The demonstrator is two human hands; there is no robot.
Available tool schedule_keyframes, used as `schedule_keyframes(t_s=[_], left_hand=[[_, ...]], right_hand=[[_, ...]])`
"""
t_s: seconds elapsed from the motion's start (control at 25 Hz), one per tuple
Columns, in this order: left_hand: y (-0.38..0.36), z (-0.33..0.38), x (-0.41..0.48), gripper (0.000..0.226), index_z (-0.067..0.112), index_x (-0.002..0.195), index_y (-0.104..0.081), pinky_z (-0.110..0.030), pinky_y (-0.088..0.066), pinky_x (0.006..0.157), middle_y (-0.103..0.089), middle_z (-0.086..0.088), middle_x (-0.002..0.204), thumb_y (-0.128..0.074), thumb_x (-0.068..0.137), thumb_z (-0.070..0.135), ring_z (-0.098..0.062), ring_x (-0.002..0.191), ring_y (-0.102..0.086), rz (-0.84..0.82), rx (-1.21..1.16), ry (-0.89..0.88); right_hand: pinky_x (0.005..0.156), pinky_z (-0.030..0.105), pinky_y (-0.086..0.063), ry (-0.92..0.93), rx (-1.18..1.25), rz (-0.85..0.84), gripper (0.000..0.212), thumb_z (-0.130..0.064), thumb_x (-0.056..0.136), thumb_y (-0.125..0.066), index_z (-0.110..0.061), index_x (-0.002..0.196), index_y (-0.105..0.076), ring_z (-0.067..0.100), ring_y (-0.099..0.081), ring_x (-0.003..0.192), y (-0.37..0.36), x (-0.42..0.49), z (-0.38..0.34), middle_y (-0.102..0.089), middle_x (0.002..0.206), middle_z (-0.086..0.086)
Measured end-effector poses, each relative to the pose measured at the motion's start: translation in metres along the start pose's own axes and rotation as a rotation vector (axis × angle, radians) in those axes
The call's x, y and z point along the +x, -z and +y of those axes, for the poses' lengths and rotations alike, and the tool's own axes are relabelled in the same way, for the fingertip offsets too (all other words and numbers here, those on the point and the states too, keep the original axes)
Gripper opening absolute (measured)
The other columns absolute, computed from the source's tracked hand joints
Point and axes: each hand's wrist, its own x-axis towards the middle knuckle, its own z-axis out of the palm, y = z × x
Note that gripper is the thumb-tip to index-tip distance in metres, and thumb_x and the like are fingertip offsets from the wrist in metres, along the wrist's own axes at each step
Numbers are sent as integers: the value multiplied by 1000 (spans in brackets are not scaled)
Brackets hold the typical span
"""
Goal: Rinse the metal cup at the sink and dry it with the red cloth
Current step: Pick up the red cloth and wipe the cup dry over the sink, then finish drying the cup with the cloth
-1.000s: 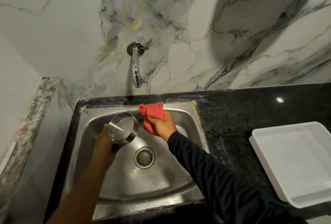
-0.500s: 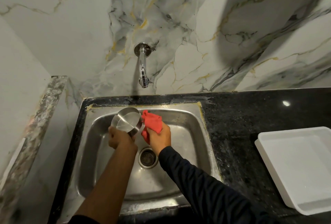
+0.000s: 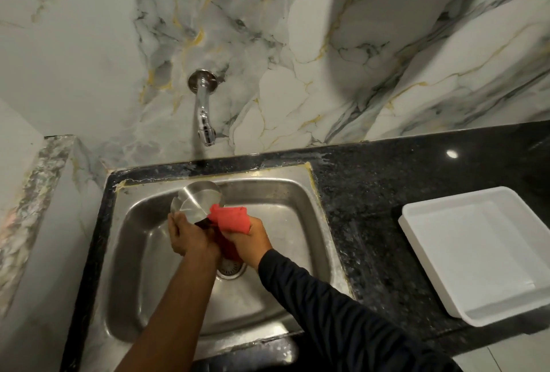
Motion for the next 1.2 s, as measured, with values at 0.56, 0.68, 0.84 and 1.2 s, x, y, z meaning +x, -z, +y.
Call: schedule_keyframes(t_s=[0.56,0.68,0.84,1.2], left_hand=[[19,-235,-230,38,31,139,-69,-57,-57,104,-70,0,143,-63,103,42,-28,132,-64,-397,399,27],[18,-302,-284,38,36,137,-70,-56,-58,102,-73,3,138,-62,102,47,-28,128,-67,-441,454,3],[6,-362,-332,33,40,133,-72,-31,-67,63,-82,14,114,-58,103,43,-19,113,-73,-435,481,-23],[3,-421,-383,33,34,134,-72,-39,-66,84,-77,3,133,-56,106,39,-23,123,-70,-459,574,-57]], right_hand=[[72,40,-65,-73,434,612,25,-23,77,-69,-8,91,-83,31,-78,77,473,-185,-69,-80,92,18],[97,50,-59,-144,244,748,27,-22,87,-69,-2,104,-75,46,-71,98,603,-187,-86,-74,109,28],[110,60,-51,-278,182,668,34,-23,95,-67,3,115,-75,46,-68,113,683,-160,-100,-73,119,26],[124,49,-38,-477,-1218,470,75,-47,108,-45,-7,167,-22,36,-47,147,715,-130,-107,-45,163,17]])
